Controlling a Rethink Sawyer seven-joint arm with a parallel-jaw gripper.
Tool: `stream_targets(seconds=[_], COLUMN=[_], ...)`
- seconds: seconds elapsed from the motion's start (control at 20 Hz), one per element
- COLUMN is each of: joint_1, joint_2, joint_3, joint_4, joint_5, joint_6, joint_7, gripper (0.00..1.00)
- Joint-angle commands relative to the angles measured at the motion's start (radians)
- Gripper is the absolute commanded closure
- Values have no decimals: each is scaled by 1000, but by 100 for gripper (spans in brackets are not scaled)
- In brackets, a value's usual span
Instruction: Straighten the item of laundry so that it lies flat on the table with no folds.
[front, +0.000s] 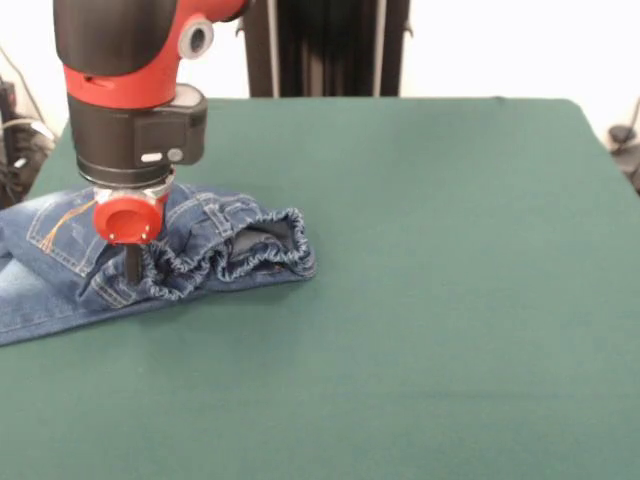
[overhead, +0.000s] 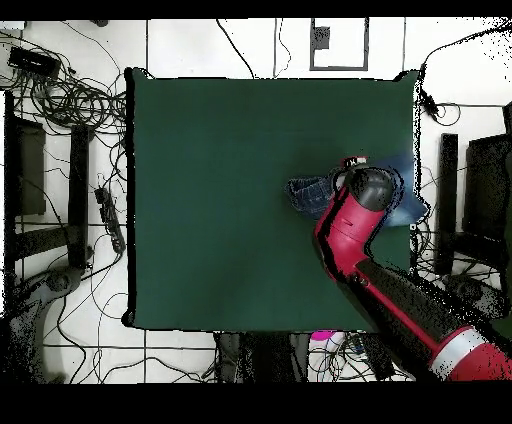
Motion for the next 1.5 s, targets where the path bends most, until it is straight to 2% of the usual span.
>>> stream_targets(seconds=[0.05, 0.6, 0.75, 1.05, 1.2, 1.35, 1.5], joint_1=[-74, -90, -80, -7, 26, 52, 68], joint_2=[-39, -36, -6, 132, 163, 174, 147], joint_3=[164, 194, 166, 31, 2, -19, -31], joint_4=[65, 78, 62, -41, -41, -21, 29], joint_5=[286, 272, 221, -19, -84, -117, -86], joint_6=[49, 39, 60, 143, 172, 184, 169], joint_7=[-376, -358, -337, -164, 4, 134, 171], gripper=[100, 100, 100, 100, 100, 100, 100])
